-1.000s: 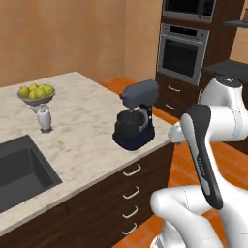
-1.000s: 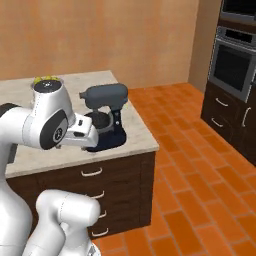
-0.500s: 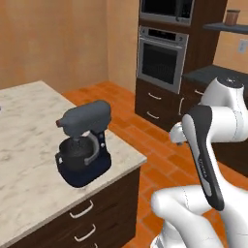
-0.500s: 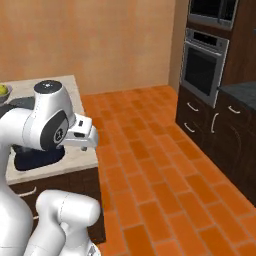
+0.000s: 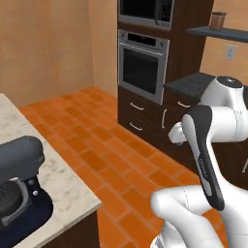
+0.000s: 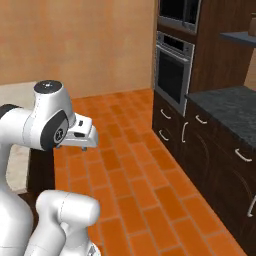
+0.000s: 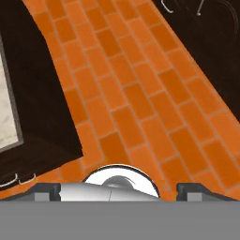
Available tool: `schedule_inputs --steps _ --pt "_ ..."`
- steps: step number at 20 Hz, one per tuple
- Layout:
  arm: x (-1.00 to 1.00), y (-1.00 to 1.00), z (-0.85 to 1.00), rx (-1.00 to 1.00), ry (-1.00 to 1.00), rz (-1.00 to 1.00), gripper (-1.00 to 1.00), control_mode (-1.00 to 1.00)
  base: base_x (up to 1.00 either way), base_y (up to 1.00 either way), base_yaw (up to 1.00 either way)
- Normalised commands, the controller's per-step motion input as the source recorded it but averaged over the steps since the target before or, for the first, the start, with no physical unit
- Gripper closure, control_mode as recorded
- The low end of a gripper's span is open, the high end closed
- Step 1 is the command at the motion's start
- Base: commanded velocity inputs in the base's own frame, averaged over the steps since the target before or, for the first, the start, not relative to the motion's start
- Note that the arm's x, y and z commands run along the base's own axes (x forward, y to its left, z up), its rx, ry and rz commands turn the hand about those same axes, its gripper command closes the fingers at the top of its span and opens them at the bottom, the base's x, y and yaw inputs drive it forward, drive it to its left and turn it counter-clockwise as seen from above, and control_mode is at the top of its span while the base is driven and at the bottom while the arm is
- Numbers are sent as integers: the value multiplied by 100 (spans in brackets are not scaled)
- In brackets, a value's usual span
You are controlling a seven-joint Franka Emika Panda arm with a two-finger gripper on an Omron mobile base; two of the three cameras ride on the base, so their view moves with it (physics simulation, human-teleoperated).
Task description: Navigate to the oven.
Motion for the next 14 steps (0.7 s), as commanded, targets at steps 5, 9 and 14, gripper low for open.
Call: schedule_inputs --steps 5,9,14 --pt "0 0 0 0 0 0 -100 100 100 -100 -18" --pt "0 0 0 0 0 0 -100 100 100 -89 -33" --pt "0 0 0 0 0 0 -100 100 100 -19 -45"
